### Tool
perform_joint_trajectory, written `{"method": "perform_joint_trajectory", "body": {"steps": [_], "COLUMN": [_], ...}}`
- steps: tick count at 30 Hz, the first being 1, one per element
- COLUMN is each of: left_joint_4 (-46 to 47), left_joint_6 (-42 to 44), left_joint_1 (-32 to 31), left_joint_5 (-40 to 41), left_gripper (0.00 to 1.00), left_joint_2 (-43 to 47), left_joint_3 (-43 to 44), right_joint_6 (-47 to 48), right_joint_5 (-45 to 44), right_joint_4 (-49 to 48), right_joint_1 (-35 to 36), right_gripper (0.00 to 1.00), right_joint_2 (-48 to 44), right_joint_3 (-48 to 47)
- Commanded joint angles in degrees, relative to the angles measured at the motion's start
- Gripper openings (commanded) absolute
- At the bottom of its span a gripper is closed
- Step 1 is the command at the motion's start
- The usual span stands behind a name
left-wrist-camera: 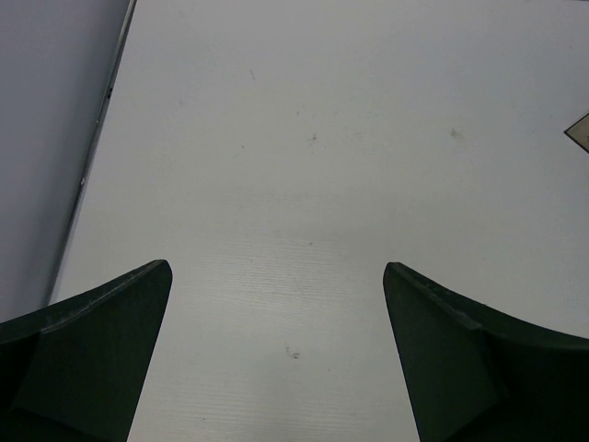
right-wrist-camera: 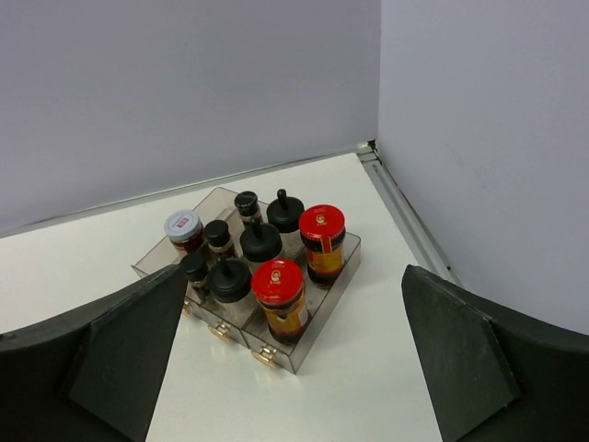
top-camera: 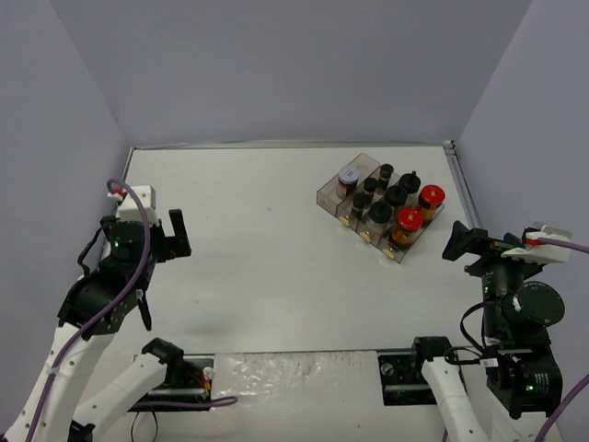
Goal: Organize the condiment bottles
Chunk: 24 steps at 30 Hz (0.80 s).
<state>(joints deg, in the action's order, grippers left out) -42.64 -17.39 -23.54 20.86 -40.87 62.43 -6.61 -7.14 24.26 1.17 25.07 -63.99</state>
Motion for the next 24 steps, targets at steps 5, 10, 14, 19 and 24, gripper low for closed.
{"method": "perform_joint_trajectory", "body": {"steps": [5,10,14,19,24], "left_joint_4": [2.7,3.8,4.1,4.0,4.0], "left_joint_6": [0.4,-0.2,-0.9,-0.6,-0.6], "left_joint_1": [-1.6,-2.4,-2.6,-2.7,-2.6], "left_joint_5": [1.6,1.1,0.1,0.6,0.6], "left_gripper": [0.97,0.97,0.97,0.97,0.97], "left_joint_2": [-3.2,-4.4,-5.4,-5.9,-5.7], "left_joint_3": [1.8,0.5,0.5,1.2,1.0], "right_joint_6": [3.2,2.0,1.3,1.3,1.5], "right_joint_5": [-3.2,-3.5,-3.7,-4.0,-4.0], "right_joint_4": [3.4,4.5,4.6,4.9,5.1], "right_joint_1": [0.0,0.0,0.0,0.0,0.0], "right_gripper": [1.00,1.00,1.00,1.00,1.00], "right_joint_2": [-7.2,-8.3,-9.0,-9.3,-9.0], "right_joint_3": [-1.4,-1.1,-0.8,-0.7,-1.1]}}
